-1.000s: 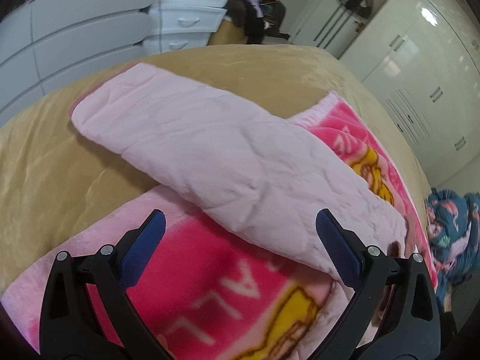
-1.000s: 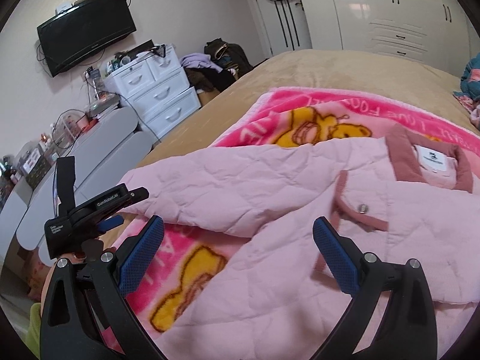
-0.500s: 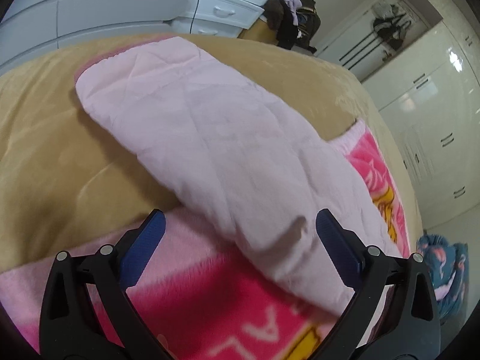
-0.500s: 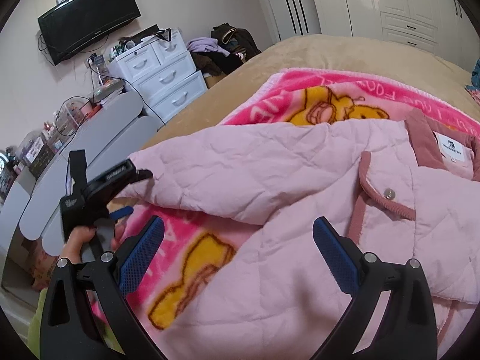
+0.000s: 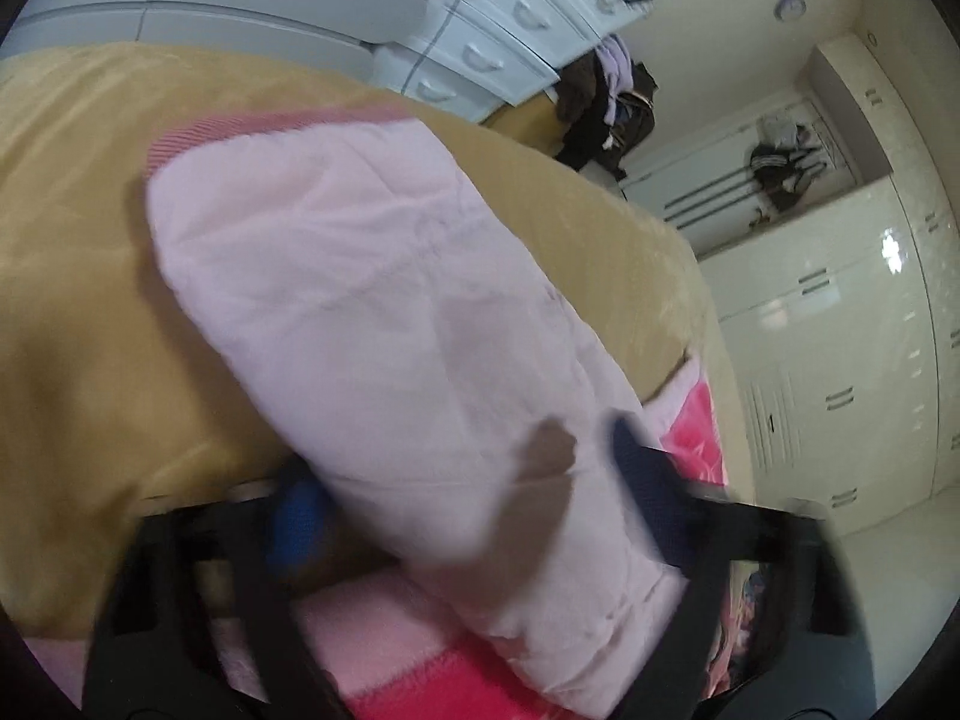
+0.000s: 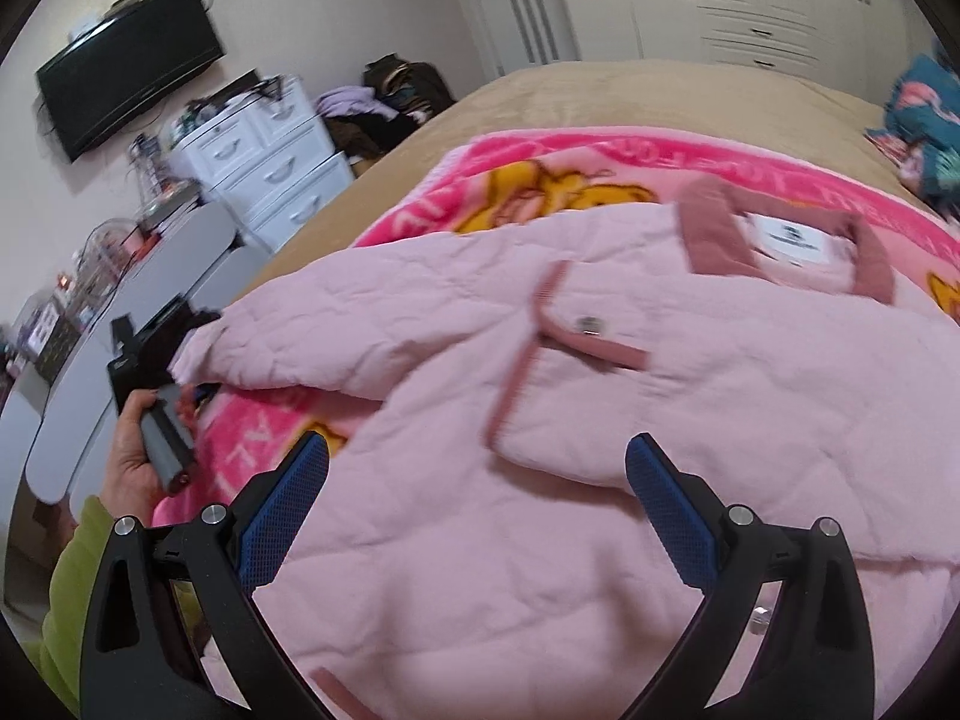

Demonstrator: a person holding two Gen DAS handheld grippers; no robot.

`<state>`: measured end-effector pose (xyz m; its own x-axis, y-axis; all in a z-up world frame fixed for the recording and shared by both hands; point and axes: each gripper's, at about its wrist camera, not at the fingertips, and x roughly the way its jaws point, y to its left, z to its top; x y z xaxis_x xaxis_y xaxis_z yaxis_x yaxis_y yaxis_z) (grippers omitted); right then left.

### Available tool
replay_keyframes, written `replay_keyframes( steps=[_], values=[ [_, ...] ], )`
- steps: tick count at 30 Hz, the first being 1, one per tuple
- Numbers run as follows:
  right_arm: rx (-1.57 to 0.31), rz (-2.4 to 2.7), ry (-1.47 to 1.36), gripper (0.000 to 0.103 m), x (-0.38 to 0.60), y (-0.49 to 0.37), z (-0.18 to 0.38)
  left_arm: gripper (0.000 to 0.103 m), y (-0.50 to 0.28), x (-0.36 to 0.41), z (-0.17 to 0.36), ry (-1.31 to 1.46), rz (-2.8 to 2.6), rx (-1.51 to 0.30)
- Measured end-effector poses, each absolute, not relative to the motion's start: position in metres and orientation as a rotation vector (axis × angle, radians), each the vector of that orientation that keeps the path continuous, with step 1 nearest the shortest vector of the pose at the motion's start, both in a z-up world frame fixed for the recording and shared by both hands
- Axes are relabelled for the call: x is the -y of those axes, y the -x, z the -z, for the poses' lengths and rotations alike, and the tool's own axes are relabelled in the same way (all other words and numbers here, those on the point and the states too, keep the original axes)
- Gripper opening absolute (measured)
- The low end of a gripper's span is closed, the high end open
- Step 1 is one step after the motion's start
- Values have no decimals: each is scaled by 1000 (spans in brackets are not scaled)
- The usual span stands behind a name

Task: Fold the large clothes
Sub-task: 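Close the left tool on the other sleeve cuff, then lift the sleeve with the left tool and fold it across the jacket front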

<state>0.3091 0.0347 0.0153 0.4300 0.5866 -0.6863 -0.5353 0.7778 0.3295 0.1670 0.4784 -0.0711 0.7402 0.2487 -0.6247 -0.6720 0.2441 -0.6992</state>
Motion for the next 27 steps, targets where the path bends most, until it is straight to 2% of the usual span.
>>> replay_keyframes(
  steps=[1, 3, 17, 27],
  values=[
    [-888, -693, -72, 99, -29, -310, -13, 22, -163, -479, 68, 1158, -664, -410],
    [-893, -679, -77, 99, -21, -311, -10, 15, -162, -478, 56, 1152, -638, -373],
    [-887, -631, -123, 99, 22, -310, -15, 12, -174, -421, -63, 902, -465, -244],
    [-879, -591, -171, 99, 57, -302, -17, 12, -182, -357, -120, 764, -314, -191]
  ],
)
